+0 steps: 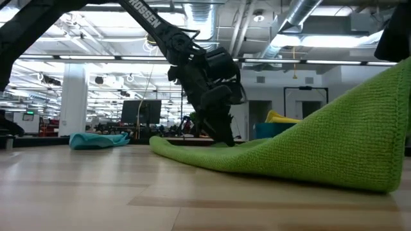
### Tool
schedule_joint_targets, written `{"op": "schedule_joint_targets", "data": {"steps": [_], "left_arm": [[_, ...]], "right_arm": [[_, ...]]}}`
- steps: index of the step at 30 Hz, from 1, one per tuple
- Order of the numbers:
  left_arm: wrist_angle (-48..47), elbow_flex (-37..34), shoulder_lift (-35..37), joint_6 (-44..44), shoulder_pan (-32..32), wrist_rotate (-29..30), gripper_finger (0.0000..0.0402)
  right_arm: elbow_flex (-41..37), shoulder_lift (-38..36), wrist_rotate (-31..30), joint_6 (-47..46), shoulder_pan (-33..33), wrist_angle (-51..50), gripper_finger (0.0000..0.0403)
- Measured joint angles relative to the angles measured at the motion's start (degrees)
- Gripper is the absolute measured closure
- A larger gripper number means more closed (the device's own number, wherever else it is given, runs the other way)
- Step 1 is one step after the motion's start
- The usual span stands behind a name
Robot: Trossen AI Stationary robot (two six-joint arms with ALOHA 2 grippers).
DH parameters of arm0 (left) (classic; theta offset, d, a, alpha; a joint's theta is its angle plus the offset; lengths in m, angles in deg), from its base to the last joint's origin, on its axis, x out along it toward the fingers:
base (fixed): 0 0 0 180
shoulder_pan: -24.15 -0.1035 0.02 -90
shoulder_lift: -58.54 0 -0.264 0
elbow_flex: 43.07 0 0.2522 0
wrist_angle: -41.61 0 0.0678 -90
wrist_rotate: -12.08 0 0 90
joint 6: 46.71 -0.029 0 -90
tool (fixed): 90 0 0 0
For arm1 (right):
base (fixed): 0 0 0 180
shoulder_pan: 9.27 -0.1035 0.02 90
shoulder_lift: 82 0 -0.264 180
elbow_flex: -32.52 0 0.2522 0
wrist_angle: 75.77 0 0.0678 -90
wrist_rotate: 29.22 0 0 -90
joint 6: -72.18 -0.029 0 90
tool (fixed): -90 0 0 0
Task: Fold microfiber towels
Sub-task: Fold the green microfiber cloth
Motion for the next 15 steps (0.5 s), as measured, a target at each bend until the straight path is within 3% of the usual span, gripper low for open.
{"op": "schedule_joint_targets", "data": {"steps": [3, 5, 10, 15], "left_arm": [[-0.4, -0.8, 0.0, -2.6, 1.8, 1.3, 0.0357], [-0.5, -0.8, 0.0, -2.8, 2.4, 1.5, 0.0389], [-5.7, 1.5, 1.6, 1.2, 2.5, 1.7, 0.0399], [-16.4, 4.5, 9.1, 2.1, 2.6, 2.3, 0.0400]], "right_arm": [[0.0, 0.0, -1.0, 0.0, 0.0, -0.2, 0.0359], [0.0, 0.0, -1.1, 0.0, 0.0, -0.3, 0.0359], [0.0, 0.0, -1.1, 0.0, 0.1, -1.5, 0.0359], [0.0, 0.0, -2.0, 0.2, 0.9, -2.4, 0.0370]]}}
